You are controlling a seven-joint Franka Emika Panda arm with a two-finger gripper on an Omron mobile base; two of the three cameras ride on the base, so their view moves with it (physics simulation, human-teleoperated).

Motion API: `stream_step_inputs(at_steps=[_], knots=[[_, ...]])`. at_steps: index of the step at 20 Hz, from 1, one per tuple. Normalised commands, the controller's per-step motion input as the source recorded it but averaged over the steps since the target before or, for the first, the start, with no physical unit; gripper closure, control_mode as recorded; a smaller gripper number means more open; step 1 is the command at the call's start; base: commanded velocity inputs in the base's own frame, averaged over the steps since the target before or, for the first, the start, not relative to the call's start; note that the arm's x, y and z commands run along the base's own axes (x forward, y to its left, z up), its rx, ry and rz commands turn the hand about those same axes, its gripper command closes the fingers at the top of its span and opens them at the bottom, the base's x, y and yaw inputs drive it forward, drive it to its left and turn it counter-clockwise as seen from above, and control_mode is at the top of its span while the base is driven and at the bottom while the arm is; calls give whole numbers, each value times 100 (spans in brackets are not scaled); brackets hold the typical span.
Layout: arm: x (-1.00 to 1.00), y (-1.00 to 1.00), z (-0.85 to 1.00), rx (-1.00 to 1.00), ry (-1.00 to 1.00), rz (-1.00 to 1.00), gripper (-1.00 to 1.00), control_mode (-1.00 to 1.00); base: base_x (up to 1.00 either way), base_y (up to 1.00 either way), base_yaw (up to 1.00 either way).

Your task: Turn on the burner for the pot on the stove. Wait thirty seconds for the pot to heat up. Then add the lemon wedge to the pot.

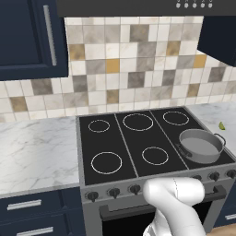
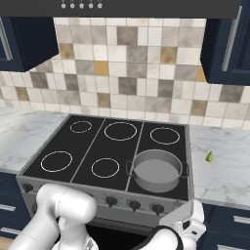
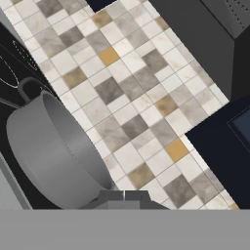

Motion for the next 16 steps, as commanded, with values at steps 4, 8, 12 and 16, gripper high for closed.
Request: stream_step_inputs(at_steps=[4,8,12,16], knots=[[0,0,0,0,0,0,100,-100,0,0,0],[0,0,0,0,0,0,100,-100,0,0,0],[0,0,0,0,0,0,100,-100,0,0,0],[0,0,0,0,0,0,100,-100,0,0,0]])
